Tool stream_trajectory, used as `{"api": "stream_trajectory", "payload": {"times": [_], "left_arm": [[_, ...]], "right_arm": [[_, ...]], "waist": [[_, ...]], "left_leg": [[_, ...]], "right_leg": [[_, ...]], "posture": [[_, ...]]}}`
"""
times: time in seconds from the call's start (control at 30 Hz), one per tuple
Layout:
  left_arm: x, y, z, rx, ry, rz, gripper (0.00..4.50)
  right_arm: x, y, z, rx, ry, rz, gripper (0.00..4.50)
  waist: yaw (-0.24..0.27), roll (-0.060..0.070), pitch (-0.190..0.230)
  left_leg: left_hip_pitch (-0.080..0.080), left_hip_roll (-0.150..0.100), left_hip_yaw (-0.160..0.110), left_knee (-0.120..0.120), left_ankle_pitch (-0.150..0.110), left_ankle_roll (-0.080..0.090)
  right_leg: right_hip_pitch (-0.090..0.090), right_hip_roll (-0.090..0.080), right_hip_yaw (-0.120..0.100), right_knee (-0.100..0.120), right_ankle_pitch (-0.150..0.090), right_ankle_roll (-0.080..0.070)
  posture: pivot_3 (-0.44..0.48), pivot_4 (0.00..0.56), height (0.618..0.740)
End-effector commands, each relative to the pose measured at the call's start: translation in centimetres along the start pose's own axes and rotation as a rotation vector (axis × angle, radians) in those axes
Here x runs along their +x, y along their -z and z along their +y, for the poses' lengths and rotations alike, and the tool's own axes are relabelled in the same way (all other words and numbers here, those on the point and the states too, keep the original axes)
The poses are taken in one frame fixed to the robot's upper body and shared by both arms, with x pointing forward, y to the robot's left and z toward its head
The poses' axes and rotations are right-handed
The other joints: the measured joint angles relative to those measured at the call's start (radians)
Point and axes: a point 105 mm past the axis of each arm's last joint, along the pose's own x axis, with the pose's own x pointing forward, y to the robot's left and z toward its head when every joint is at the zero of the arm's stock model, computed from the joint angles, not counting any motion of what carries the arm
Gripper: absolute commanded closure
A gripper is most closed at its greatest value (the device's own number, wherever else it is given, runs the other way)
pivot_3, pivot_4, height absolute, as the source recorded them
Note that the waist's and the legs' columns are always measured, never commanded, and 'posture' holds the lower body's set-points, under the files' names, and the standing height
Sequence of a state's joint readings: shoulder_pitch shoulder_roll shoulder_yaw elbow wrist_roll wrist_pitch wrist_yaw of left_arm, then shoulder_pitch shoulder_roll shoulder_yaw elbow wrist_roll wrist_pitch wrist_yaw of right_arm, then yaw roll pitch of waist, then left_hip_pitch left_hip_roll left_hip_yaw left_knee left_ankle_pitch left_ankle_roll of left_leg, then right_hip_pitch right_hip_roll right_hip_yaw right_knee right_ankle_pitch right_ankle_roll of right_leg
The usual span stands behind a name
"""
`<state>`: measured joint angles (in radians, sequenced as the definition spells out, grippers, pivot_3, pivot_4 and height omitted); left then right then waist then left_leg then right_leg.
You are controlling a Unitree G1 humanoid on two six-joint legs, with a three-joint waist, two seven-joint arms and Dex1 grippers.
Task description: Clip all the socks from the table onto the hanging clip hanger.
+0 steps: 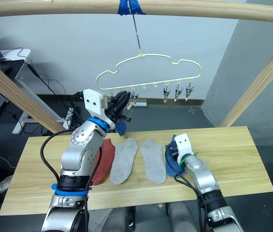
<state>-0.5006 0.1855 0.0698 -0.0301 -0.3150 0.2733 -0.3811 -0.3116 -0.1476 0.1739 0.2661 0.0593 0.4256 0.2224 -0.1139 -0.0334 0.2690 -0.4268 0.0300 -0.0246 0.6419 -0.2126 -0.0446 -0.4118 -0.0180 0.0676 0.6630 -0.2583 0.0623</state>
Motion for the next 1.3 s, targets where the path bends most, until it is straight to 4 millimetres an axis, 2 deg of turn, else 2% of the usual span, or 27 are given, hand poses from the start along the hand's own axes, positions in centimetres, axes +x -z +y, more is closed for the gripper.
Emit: {"api": "stream_trajectory", "payload": {"times": [0.03, 0.13, 0.23, 0.37, 0.5, 0.77, 1.3], "left_arm": [[0.0, -2.1, -0.6, -0.011, 0.044, -0.067, 4.31], [0.0, -2.4, -0.9, -0.034, 0.065, -0.069, 4.31], [0.0, -2.8, -1.1, -0.065, 0.089, -0.07, 4.31], [0.0, -3.1, -1.1, -0.097, 0.114, -0.063, 4.31], [-0.1, -3.7, -1.0, -0.113, 0.135, -0.059, 4.31], [-0.2, -4.0, -1.0, -0.124, 0.151, -0.046, 4.31], [-0.3, -3.5, -0.9, -0.133, 0.148, -0.03, 4.31]], "right_arm": [[-0.3, 0.8, 0.4, -0.013, -0.028, 0.016, 3.43], [-0.6, -2.1, 1.6, -0.116, -0.083, -0.091, 4.49], [-1.2, -6.6, 4.4, -0.296, -0.191, -0.244, 4.5], [-1.4, -10.4, 7.1, -0.41, -0.264, -0.368, 4.5], [-1.6, -13.9, 9.3, -0.442, -0.317, -0.488, 4.5], [-1.8, -15.6, 11.1, -0.487, -0.359, -0.588, 4.5], [-1.6, -16.6, 10.8, -0.457, -0.32, -0.643, 4.5]], "waist": [[0.0, 0.0, 0.0], [0.0, 0.0, 0.0], [-0.001, 0.001, 0.0], [-0.006, 0.001, 0.0], [-0.006, 0.001, 0.0], [0.004, 0.001, 0.0], [0.002, 0.0, 0.0]], "left_leg": [[0.0, 0.0, 0.0, 0.0, 0.0, 0.0], [0.0, 0.0, 0.0, 0.0, 0.0, 0.0], [0.0, 0.0, 0.0, 0.0, 0.0, 0.0], [-0.001, 0.0, 0.0, 0.0, 0.0, 0.0], [-0.002, 0.001, 0.0, -0.001, 0.0, 0.0], [-0.006, -0.001, -0.001, 0.0, 0.0, 0.0], [-0.006, 0.0, -0.001, 0.0, 0.0, 0.0]], "right_leg": [[0.0, 0.0, 0.0, 0.0, 0.0, 0.0], [0.0, 0.0, 0.0, 0.0, 0.0, 0.0], [-0.001, 0.0, 0.0, 0.0, 0.0, 0.0], [-0.002, 0.001, 0.0, 0.0, 0.0, 0.0], [-0.002, 0.001, 0.0, 0.0, 0.0, 0.0], [-0.006, -0.001, -0.002, 0.0, 0.003, -0.005], [-0.008, -0.001, -0.001, 0.002, 0.003, -0.005]], "posture": [[-0.176, 0.272, 0.74], [-0.177, 0.271, 0.74], [-0.185, 0.268, 0.74], [-0.19, 0.262, 0.74], [-0.188, 0.255, 0.74], [-0.185, 0.245, 0.74], [-0.185, 0.24, 0.74]]}}
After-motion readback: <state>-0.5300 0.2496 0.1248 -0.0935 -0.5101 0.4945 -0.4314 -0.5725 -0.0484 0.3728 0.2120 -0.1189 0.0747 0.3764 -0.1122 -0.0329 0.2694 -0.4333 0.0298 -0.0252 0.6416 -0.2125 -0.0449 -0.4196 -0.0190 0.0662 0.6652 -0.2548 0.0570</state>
